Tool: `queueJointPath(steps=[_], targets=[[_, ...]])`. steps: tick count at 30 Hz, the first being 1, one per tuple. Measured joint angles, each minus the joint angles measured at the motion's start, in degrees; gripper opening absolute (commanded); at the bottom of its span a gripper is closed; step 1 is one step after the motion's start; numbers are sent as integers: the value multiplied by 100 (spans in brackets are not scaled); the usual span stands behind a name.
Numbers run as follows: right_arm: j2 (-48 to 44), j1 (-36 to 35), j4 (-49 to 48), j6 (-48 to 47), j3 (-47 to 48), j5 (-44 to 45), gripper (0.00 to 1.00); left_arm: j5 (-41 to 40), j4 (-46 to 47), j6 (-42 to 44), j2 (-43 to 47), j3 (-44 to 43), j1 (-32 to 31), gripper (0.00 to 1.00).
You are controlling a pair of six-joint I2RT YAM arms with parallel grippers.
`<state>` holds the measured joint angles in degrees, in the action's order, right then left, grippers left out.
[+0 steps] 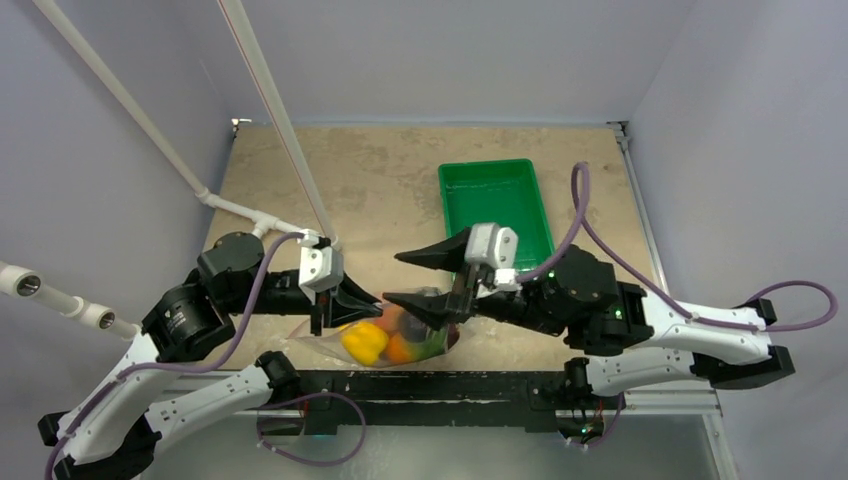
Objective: Place the food in the zip-top bag and seal the zipper
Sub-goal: Zip the zipper food storage bag at the center of the board.
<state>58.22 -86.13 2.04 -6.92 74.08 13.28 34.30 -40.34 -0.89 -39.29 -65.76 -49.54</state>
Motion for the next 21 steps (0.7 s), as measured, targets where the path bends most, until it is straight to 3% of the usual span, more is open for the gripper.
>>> queueJointPath(steps=[5, 10, 21], targets=[[503, 2, 1119, -4, 466, -699, 65, 103, 74, -9, -42, 31, 0, 0], [944, 52, 1989, -66, 479, -979, 65, 221, 120, -24, -76, 103, 2, 0], [922, 636, 2433, -214, 487, -1464, 57, 435, 87, 2, -129, 166, 0, 0]])
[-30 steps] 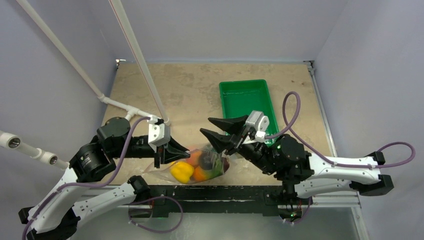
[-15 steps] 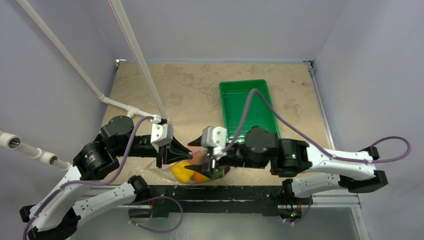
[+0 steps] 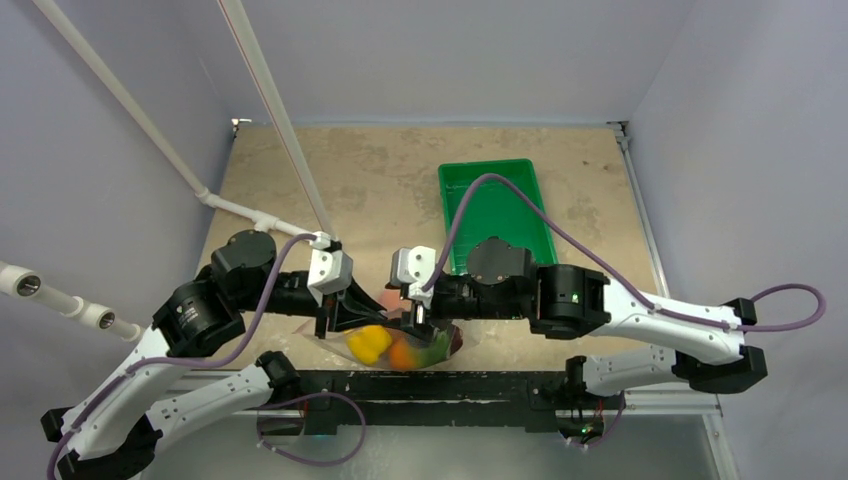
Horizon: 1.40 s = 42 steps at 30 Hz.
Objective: Place the food in the zip-top bag and seal the zipper
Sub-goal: Zip the zipper food storage bag at the center of the board.
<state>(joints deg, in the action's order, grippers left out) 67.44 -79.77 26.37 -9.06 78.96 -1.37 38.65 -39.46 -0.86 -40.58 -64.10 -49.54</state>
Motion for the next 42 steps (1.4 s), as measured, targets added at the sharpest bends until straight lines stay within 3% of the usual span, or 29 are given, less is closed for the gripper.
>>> queueJointPath(steps=[11, 31, 37, 42], targets=[[-485, 243, -170, -39, -2, -472, 44, 20, 20, 2, 15, 26, 0, 0], [-251, 350, -197, -52, -256, -890, 32, 17, 20, 4, 15, 26, 0, 0], [-245, 409, -199, -96, -260, -992, 12, 15, 20, 4, 15, 26, 0, 0], [-245, 439, -199, -114, -260, -1126, 1, 0, 20, 4, 37, 26, 0, 0]])
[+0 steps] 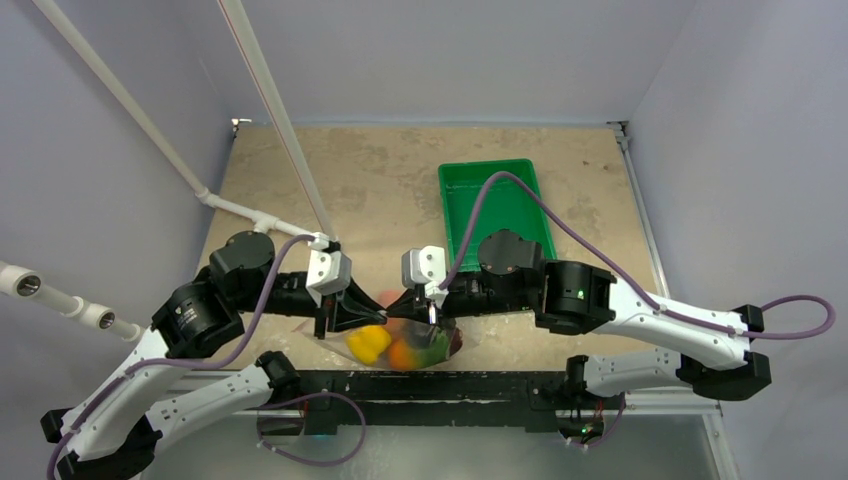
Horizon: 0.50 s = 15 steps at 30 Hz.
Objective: Place the food in the zip-top bag and seal the zipper
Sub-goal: Zip the zipper food storage bag at the center of the board.
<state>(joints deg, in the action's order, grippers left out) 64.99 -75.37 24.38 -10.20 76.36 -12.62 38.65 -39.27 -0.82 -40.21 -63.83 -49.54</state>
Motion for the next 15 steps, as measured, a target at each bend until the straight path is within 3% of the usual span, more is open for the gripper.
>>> queueJointPath(steps=[9, 15], targets=[[0, 35, -138, 35, -76, -39, 0, -37, 0, 0, 22, 0, 0, 0], [0, 26, -221, 291, -90, 435, 0, -258, 59, 0, 39, 0, 2, 0]])
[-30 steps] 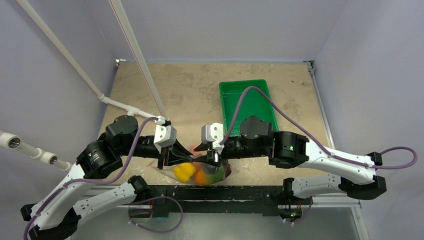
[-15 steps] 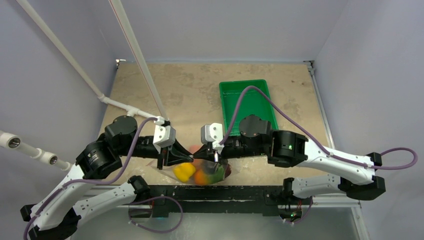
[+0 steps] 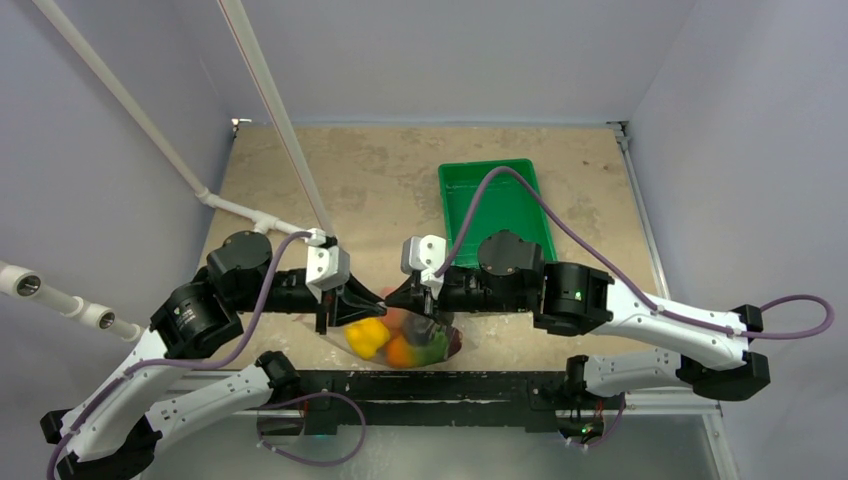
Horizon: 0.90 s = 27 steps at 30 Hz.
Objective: Place the food in the zip-top bag and seal the zipper
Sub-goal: Zip the zipper food storage bag at the center of the board.
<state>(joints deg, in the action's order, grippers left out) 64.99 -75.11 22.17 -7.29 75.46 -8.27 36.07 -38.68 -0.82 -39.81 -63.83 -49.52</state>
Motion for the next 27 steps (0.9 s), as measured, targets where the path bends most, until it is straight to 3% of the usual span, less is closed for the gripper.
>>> queueJointPath(steps=[27], targets=[[-343, -114, -588, 485, -507, 3093, 0, -1102, 66, -15, -46, 0, 37, 0]])
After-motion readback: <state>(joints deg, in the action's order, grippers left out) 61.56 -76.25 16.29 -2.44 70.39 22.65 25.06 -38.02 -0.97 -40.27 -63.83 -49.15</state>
